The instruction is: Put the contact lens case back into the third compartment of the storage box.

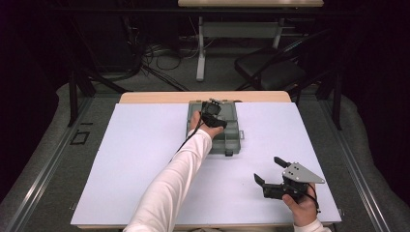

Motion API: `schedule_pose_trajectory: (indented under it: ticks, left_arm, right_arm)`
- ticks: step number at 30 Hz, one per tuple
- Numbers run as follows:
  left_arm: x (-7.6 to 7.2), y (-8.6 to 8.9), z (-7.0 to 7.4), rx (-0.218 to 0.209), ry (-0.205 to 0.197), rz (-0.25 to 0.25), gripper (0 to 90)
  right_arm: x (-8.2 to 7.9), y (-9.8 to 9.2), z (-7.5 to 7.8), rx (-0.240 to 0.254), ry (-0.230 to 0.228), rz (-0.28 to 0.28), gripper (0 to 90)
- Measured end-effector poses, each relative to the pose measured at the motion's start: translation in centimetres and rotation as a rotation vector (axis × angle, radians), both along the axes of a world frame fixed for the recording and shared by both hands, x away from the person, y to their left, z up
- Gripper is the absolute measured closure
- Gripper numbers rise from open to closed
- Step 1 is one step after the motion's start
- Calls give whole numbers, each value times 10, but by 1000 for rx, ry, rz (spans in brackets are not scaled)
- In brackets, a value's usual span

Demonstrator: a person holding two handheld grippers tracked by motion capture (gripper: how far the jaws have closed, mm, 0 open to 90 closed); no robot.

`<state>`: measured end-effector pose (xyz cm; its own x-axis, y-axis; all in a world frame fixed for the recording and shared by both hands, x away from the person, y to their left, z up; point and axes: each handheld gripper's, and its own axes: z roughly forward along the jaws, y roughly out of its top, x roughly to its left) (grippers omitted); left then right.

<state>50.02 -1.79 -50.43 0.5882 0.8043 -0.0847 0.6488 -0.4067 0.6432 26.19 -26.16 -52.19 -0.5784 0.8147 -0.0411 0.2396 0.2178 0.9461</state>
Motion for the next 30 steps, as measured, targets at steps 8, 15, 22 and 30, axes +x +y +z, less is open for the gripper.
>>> schedule_pose_trajectory:
  ticks: [8,15,22,30]
  left_arm:
    - [0,-2,-3,7,4,-2,491]
    - [0,-2,-4,9,7,1,491]
    - [1,-4,-6,17,3,1,439]
    - [0,-2,-2,34,-24,2,356]
  right_arm:
    - [0,0,0,-1,1,1,82]
    - [0,0,0,-1,1,1,82]
    - [0,0,0,-3,3,2,82]
    - [0,0,0,-4,3,2,82]
